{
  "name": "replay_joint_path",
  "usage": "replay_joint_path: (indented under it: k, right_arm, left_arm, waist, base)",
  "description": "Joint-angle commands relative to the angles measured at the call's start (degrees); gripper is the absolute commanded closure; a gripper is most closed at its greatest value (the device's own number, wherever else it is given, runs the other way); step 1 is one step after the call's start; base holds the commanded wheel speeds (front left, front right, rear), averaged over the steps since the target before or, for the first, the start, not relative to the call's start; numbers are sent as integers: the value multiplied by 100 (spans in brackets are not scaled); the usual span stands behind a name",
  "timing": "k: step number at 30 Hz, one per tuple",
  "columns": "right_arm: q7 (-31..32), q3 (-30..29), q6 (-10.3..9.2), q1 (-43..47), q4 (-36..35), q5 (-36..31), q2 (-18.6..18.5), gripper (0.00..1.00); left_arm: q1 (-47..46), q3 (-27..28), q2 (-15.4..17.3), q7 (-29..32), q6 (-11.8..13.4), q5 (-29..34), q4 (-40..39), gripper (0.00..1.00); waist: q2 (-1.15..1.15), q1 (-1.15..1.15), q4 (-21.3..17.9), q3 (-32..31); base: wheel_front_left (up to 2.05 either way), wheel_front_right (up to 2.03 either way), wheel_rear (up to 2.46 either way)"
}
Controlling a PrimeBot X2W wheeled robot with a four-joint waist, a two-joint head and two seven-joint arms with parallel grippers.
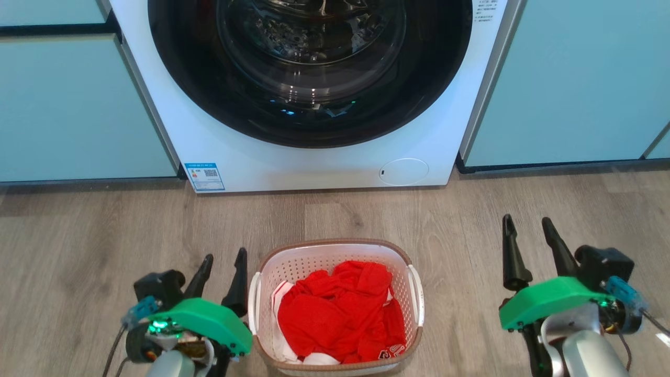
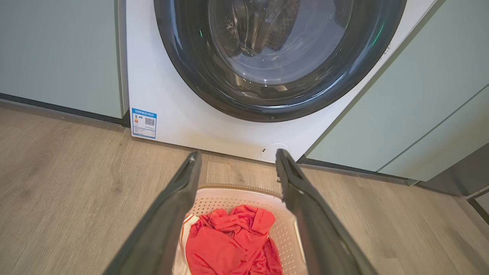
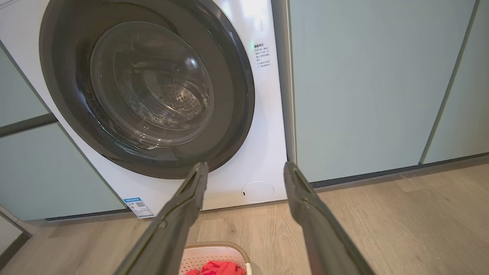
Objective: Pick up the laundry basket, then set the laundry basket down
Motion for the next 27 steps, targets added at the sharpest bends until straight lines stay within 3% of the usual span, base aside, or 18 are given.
replay_joint_path:
  k: [1, 6, 12, 22, 27]
  right_arm:
    - [-92, 118, 33, -338, -162, -164, -60, 0]
    - [-155, 202, 35, -365, 6, -299, -63, 0]
    - [-226, 203, 37, -427, 49, -646, -65, 0]
    - [-439, 239, 40, -447, -367, -1343, -70, 0]
    - [-478, 201, 41, -355, -339, -1317, -71, 0]
  left_arm:
    - [-335, 113, 54, -87, -19, 122, -143, 0]
    - [-454, 6, 56, -171, 119, 318, -245, 0]
    - [-401, 6, 60, -272, 340, 603, -942, 0]
    - [-149, 89, 67, -441, 829, 1132, -2071, 0]
    - [-30, 18, 68, -475, 869, 1266, -1949, 0]
  waist:
    - [0, 0, 5, -5]
    - [0, 0, 28, -34]
    - [0, 0, 55, -35]
    - [0, 0, 99, -22]
    - [0, 0, 116, -34]
  base:
    - [0, 0, 0]
    - [0, 0, 0]
    - [0, 0, 0]
    - [0, 0, 0]
    - [0, 0, 0]
